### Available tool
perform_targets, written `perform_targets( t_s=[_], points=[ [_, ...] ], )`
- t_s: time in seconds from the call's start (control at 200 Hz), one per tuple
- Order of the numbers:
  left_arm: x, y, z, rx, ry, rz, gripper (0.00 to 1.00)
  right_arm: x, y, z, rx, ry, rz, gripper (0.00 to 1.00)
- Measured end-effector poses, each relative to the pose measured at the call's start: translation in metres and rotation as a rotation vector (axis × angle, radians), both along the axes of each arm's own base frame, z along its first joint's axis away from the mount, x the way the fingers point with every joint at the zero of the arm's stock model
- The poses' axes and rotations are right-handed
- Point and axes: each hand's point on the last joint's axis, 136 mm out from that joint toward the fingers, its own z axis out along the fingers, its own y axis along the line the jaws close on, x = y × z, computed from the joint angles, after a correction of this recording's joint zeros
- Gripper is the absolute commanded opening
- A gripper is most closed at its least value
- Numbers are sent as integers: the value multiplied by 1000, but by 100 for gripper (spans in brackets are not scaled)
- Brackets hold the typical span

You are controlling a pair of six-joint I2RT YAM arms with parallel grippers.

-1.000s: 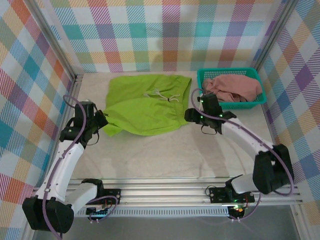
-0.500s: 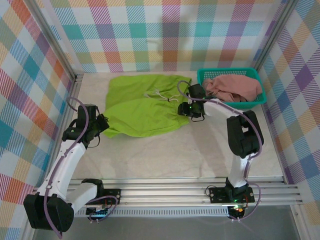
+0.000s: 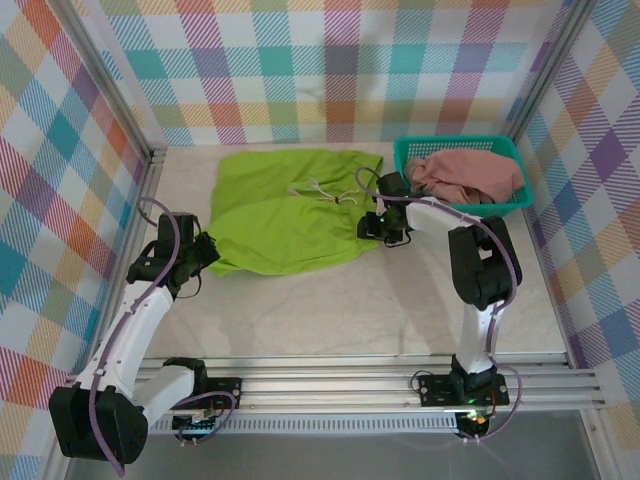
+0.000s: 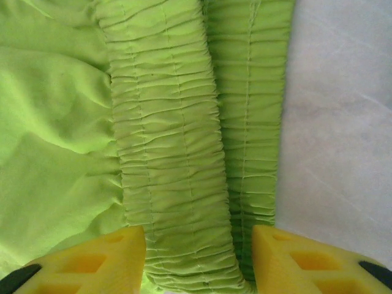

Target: Fold and stack the shorts

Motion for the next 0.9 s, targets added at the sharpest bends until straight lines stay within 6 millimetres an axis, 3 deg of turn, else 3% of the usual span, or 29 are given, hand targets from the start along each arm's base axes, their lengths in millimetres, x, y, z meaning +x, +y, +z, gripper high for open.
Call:
perform_targets(
  t_s=[0.33,0.74,0.9],
  points=[
    [-1,0,-5,0,5,0,0,-3,10,-5,52,27,24,40],
    [0,0,-5,0,4,0,0,2,22,-13,107,22,52,5],
    [0,0,-4,1,3,1,0,3,22,-9,111,9,52,0]
  ],
)
